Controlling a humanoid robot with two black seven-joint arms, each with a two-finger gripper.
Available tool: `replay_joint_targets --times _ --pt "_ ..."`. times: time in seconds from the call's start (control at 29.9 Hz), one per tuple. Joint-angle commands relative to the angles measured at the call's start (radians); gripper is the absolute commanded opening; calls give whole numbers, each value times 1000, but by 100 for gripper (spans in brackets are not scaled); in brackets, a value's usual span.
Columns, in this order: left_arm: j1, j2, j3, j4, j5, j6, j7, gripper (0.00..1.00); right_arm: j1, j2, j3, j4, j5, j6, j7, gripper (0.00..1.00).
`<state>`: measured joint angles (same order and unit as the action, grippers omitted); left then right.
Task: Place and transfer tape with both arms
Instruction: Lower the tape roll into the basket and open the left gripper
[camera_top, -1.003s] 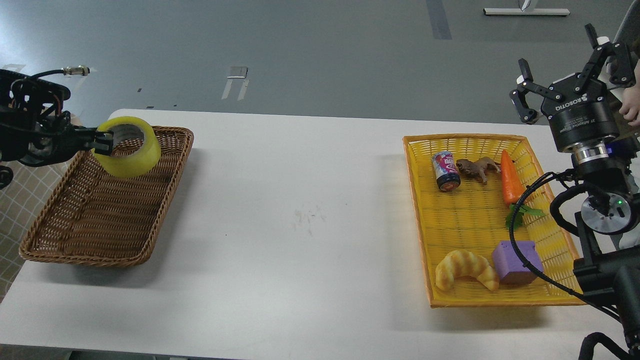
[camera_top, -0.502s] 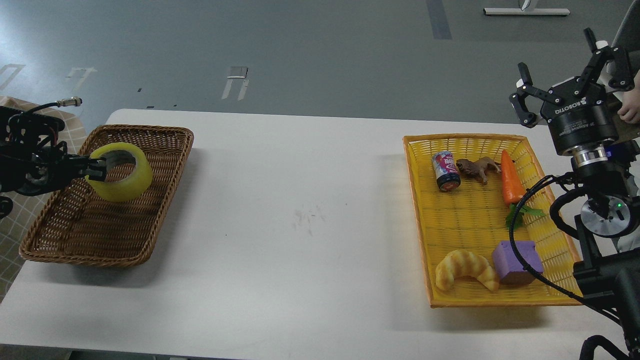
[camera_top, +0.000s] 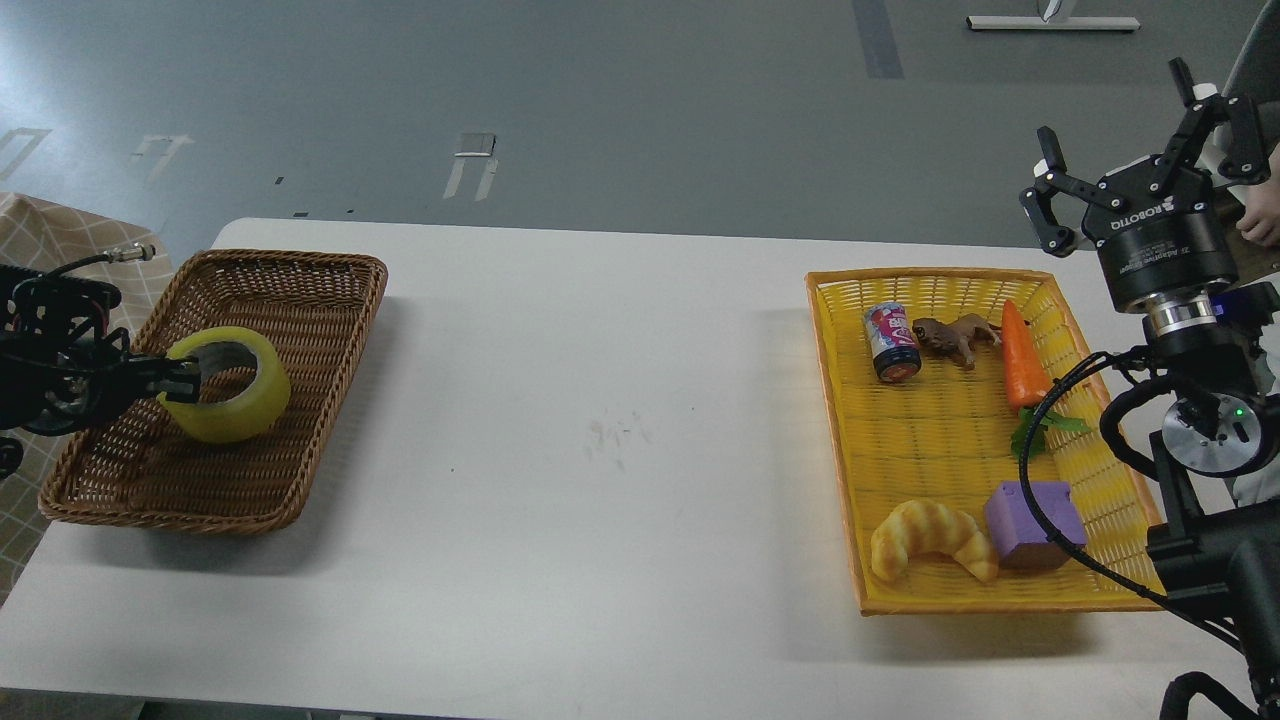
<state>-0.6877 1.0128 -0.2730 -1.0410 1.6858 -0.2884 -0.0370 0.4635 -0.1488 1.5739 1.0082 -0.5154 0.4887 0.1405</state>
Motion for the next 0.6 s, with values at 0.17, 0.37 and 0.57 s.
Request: replay_joint_targets --times 0.17,0.37,0.57 --pt "16 -36 -2 39 -1 3 -3 0 1 0 1 0 0 0 1 100" --pt "13 -42 -6 50 -3 2 -3 0 -5 0 1 0 0 0 -1 100" --pt "5 -39 -6 49 -81 12 -4 83 -5 0 1 -2 0 0 1 100"
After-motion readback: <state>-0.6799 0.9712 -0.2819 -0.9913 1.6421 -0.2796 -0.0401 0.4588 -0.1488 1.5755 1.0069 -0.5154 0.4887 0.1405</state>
